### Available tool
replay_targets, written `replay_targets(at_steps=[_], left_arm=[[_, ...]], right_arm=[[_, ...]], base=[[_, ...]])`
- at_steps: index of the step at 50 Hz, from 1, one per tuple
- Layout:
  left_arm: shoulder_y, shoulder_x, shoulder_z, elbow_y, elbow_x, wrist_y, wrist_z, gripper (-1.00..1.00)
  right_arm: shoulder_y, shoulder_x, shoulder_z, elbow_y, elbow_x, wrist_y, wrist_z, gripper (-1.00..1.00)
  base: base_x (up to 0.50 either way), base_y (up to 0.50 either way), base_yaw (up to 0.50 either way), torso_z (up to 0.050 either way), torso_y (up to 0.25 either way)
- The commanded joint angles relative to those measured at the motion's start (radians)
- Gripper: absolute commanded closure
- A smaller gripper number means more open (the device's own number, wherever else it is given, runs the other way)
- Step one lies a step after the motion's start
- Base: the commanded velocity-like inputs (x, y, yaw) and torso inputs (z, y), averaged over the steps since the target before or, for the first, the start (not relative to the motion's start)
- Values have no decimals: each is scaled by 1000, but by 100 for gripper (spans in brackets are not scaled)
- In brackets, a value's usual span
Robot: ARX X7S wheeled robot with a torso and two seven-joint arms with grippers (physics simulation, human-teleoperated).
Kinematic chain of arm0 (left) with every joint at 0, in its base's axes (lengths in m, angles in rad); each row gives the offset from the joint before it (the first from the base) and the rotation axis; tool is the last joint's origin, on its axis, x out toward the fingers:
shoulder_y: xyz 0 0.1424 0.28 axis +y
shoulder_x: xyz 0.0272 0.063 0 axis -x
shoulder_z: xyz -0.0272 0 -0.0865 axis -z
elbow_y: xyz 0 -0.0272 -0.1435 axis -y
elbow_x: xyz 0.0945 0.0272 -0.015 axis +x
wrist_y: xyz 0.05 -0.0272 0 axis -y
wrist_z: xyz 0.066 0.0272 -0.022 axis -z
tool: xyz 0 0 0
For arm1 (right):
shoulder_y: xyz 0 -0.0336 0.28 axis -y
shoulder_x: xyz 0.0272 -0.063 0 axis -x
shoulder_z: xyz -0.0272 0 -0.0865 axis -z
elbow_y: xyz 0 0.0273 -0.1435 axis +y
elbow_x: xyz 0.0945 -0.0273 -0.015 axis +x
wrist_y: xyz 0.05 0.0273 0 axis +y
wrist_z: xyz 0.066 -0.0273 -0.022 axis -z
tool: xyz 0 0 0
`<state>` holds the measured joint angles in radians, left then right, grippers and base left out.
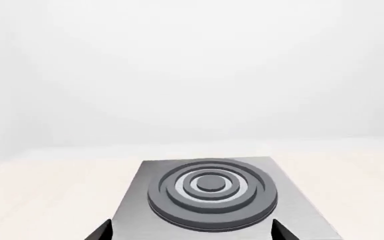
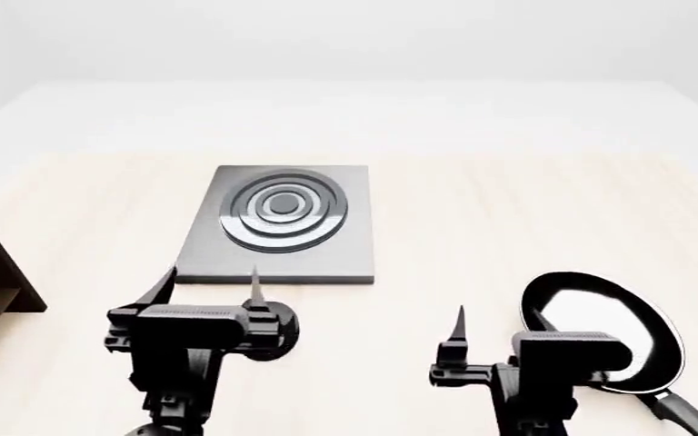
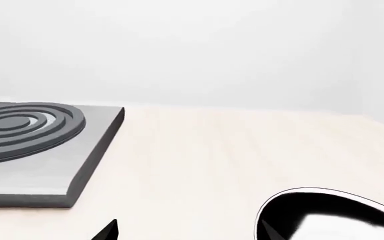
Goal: Turn on the stove and put the frying pan on it.
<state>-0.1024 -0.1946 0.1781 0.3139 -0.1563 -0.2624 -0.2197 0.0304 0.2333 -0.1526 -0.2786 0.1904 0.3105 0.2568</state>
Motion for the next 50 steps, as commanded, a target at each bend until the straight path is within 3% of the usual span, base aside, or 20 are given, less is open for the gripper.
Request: replay_targets(at_steps=[1, 9, 14, 22, 23, 24, 25, 26, 27, 28, 29, 44, 50], left_arm=[[0, -35, -73, 176, -57, -122, -36, -100], [17, -50, -90, 177, -61, -97, -40, -100], [26, -53, -96, 164, -72, -81, -33, -100], [36, -63, -106, 182, -93, -71, -26, -100], [44, -68, -118, 193, -103, -67, -23, -100], [46, -69, -120, 192, -105, -64, -23, -100], [58, -68, -124, 180, -109, -48, -18, -100], [60, -68, -124, 179, -110, -47, -18, -100], [61, -69, -123, 181, -110, -46, -18, -100], [61, -69, -123, 181, -110, -46, -19, -100], [62, -70, -123, 182, -110, -46, -19, -100], [60, -74, -118, 176, -112, -40, -26, -100], [62, -76, -115, 177, -113, -39, -28, -100]], right_arm=[[35, 103, -34, -200, -12, 226, -9, -100], [122, 221, 2, -430, 149, 507, -135, -100], [179, 305, -31, -561, 150, 643, -142, -100], [442, 381, 94, -756, 327, 1062, -180, -100], [563, 523, 61, -768, 432, 1177, -224, -100], [605, 552, 48, -767, 482, 1226, -204, -100], [722, 702, -102, -617, 332, 1259, -354, -100], [572, 852, -252, -490, 182, 1204, -504, -100], [515, 1002, -362, -511, 32, 1260, -654, -100], [530, 1036, -377, -506, -118, 1259, -804, -100], [532, 1037, -379, -505, -220, 1260, -909, -100], [412, 1011, -344, -441, -561, 1259, -1139, -100], [368, 997, -314, -416, -609, 1254, -1176, -100]], base=[[0, 0, 0, 0, 0], [0, 0, 0, 0, 0], [0, 0, 0, 0, 0], [0, 0, 0, 0, 0], [0, 0, 0, 0, 0], [0, 0, 0, 0, 0], [0, 0, 0, 0, 0], [0, 0, 0, 0, 0], [0, 0, 0, 0, 0], [0, 0, 0, 0, 0], [0, 0, 0, 0, 0], [0, 0, 0, 0, 0], [0, 0, 0, 0, 0]])
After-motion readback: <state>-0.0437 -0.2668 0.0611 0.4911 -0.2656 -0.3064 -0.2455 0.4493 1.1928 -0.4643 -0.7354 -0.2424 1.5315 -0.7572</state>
